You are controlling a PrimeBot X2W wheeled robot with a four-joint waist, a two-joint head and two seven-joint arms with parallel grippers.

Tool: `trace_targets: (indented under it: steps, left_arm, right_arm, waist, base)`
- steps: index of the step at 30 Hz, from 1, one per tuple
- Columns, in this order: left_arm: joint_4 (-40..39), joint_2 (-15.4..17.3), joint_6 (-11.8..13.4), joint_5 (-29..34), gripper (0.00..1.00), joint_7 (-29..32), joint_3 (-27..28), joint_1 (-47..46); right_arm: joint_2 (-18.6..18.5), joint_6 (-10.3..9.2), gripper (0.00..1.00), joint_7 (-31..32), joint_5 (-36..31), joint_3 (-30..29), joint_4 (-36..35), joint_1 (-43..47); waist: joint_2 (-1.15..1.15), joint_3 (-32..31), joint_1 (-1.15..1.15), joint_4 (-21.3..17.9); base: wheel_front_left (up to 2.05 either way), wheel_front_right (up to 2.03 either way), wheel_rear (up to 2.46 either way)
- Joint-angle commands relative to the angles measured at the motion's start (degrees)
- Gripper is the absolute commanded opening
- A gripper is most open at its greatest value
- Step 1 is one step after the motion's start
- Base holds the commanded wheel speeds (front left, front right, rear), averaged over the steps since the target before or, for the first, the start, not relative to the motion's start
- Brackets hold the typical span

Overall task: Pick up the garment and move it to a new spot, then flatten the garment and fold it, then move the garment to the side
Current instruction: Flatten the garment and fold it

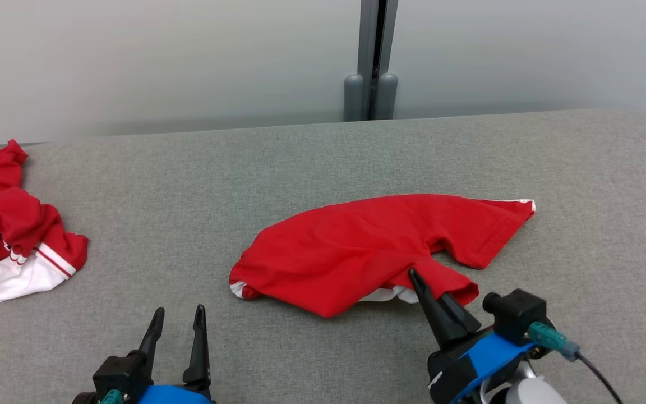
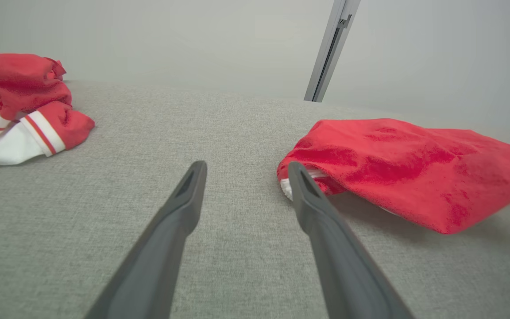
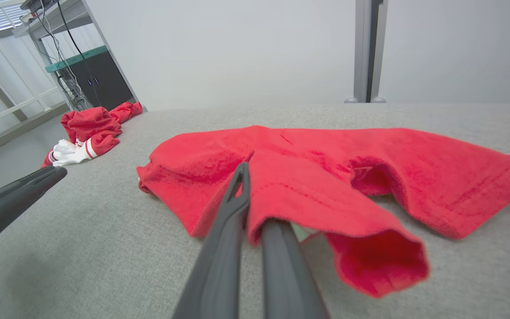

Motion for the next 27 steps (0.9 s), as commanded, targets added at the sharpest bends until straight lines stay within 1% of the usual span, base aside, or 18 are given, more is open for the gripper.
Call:
trace_targets:
  steps: [1,3,5,7,9,12,17,22,27]
  left_arm:
    - [-0.43,-0.16,-0.31,0.53,1.0,-0.15,0.39,0.13]
    - [-0.9,-0.32,-0.32,0.6,1.0,-0.15,1.0,0.04]
    - [-1.45,-0.52,-0.37,0.9,1.0,-0.15,1.49,-0.02]
    - [-2.01,-0.75,-0.57,1.19,1.0,-0.15,1.66,-0.35]
    - [-2.55,-0.95,-0.78,1.39,1.0,-0.15,1.8,-0.99]
    - [-3.27,-1.19,-1.06,1.65,1.0,-0.15,1.84,-1.81]
    - [-3.61,-1.75,-1.64,2.14,1.0,-0.15,0.68,-3.92]
    - [-3.43,-2.18,-2.15,2.31,1.0,-0.15,-1.1,-5.69]
    - [-3.32,-2.32,-2.41,2.15,1.0,-0.15,-2.37,-6.76]
  right_arm:
    - [-1.56,0.0,0.0,1.56,1.48,0.37,-3.36,0.45]
    - [-2.51,0.0,0.0,4.12,3.19,0.51,-8.21,0.6]
    - [-2.6,0.0,0.0,6.49,5.5,-0.37,-11.6,0.06]
    - [-3.09,0.0,0.0,8.77,5.68,-2.43,-12.75,-1.41]
    - [-1.6,0.0,0.0,10.87,8.41,-5.15,-12.03,-3.05]
    - [-1.01,0.0,0.0,13.21,8.2,-9.14,-7.82,-7.71]
    - [-1.44,0.0,0.0,14.47,4.26,-15.45,3.67,-15.98]
    - [-3.57,0.0,0.0,14.54,1.66,-21.63,14.09,-21.69]
    - [-6.22,0.0,0.0,13.98,0.58,-26.66,21.44,-24.63]
  waist:
    - [0.0,-0.52,0.0,-0.49]
    - [0.0,-0.72,0.0,-0.57]
    - [0.0,-0.75,0.0,-0.44]
    - [0.0,-0.45,0.0,0.1]
    - [0.0,0.12,0.0,0.95]
    - [0.0,1.3,0.0,2.64]
    - [0.0,3.71,0.0,6.96]
    - [0.0,5.66,0.0,10.76]
    - [0.0,7.06,0.0,12.39]
  base:
    - [0.0,0.0,0.0]
    - [0.0,0.0,0.0]
    - [0.0,0.0,0.0]
    - [0.0,0.0,0.0]
    - [0.0,0.0,0.0]
    - [0.0,0.0,0.0]
    - [0.0,0.0,0.0]
    - [0.0,0.0,0.0]
    - [0.0,0.0,0.0]
